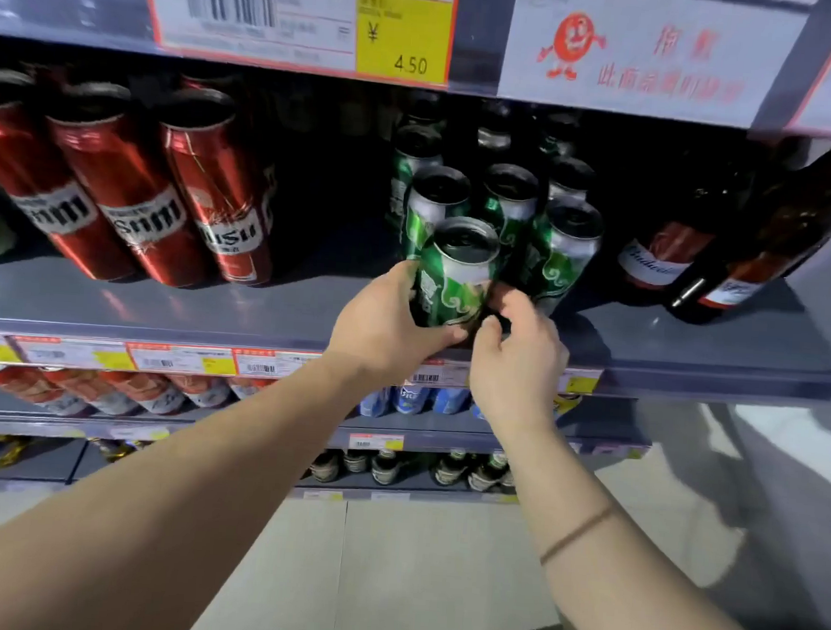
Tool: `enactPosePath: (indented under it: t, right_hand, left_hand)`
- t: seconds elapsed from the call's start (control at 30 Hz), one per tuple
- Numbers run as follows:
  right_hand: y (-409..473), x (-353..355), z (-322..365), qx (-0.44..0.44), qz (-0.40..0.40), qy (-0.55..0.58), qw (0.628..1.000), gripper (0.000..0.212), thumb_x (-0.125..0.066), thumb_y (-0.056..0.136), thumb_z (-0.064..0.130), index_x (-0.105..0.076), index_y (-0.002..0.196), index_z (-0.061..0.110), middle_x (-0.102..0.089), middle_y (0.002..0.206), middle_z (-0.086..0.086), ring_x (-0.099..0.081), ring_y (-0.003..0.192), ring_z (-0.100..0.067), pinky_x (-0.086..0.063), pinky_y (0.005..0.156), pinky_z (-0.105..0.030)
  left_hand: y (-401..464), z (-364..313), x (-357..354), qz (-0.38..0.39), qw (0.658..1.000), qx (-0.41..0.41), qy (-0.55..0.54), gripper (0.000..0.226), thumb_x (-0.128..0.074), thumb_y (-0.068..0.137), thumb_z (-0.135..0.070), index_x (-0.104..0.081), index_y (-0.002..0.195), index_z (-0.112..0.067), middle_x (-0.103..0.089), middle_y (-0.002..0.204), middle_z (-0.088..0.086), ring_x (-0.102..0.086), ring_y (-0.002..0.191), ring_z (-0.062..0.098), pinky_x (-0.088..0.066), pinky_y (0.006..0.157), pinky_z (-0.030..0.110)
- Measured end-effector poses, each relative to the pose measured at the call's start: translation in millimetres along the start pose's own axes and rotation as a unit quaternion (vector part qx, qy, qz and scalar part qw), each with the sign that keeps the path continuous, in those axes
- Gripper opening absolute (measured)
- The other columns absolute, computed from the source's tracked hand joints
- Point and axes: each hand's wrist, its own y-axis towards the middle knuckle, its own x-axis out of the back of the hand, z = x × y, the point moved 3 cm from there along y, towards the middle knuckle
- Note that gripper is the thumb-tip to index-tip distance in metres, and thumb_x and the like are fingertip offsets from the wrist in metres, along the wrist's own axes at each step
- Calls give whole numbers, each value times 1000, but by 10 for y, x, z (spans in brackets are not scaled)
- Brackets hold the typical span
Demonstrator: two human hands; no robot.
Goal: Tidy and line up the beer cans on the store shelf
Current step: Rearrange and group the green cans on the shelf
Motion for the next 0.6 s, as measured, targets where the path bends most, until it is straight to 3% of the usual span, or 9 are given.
enactPosePath:
  t: [0.1, 0.2, 0.27, 0.37, 0.47, 0.53, 0.6]
  right_hand:
    - [78, 17, -10, -10, -6, 5, 1000, 20, -45, 91, 6, -60, 104, 3, -42, 70, 4, -49, 90, -36, -39, 82, -42]
    - [88, -12, -12, 1, 6, 11, 1000, 12, -45, 90, 5, -56, 94, 3, -39, 69, 3, -49, 87, -35, -40, 78, -43]
    - [78, -65, -4, 6, 26, 15, 1000, 21, -45, 93, 9, -60, 108, 8, -53, 80, -1, -52, 93, -34, -41, 83, -42]
    - [78, -126, -25, -14, 30, 49, 998, 37, -48, 95, 18, -55, 132, 17, -63, 117, -5, -55, 106, -27, -42, 94, -40]
    - [87, -74, -61, 5, -39, 86, 996, 26, -56, 90, 16, -63, 115, 20, -63, 100, 6, -59, 94, -18, -46, 87, -36]
    - [105, 29, -112, -4, -121, 106, 987, 15, -63, 85, 15, -57, 97, 23, -56, 91, 10, -53, 84, -8, -43, 75, -27]
    - [112, 123, -162, -24, -176, 118, 977, 21, -66, 83, 16, -49, 92, 23, -50, 88, 11, -47, 78, -2, -36, 68, -16]
  left_hand:
    - [42, -20, 4, 3, 1000, -16, 21, 61, -80, 70, -46, -53, 121, -26, -61, 111, -11, -57, 100, 10, -44, 79, 25]
    - [17, 68, 60, -6, 1000, -10, 10, 66, -82, 67, -45, -53, 123, -24, -57, 112, -10, -54, 102, 8, -39, 81, 21]
    - [16, 149, 128, -1, 1000, 9, -18, 65, -84, 66, -42, -53, 120, -23, -56, 109, -12, -54, 100, 6, -37, 83, 20]
    - [46, 206, 238, 11, 999, 25, -28, 63, -86, 66, -40, -52, 117, -24, -54, 101, -17, -52, 94, 3, -37, 81, 16]
    - [54, 196, 252, 7, 999, 22, -27, 65, -86, 66, -41, -52, 118, -21, -54, 101, -15, -52, 95, 4, -38, 83, 19]
    - [33, 214, 246, -5, 999, 27, -37, 66, -85, 66, -40, -52, 119, -20, -54, 102, -15, -52, 95, 5, -38, 83, 20]
    - [15, 244, 252, -10, 998, 28, -48, 66, -85, 67, -39, -51, 120, -22, -52, 100, -18, -51, 96, 4, -37, 82, 19]
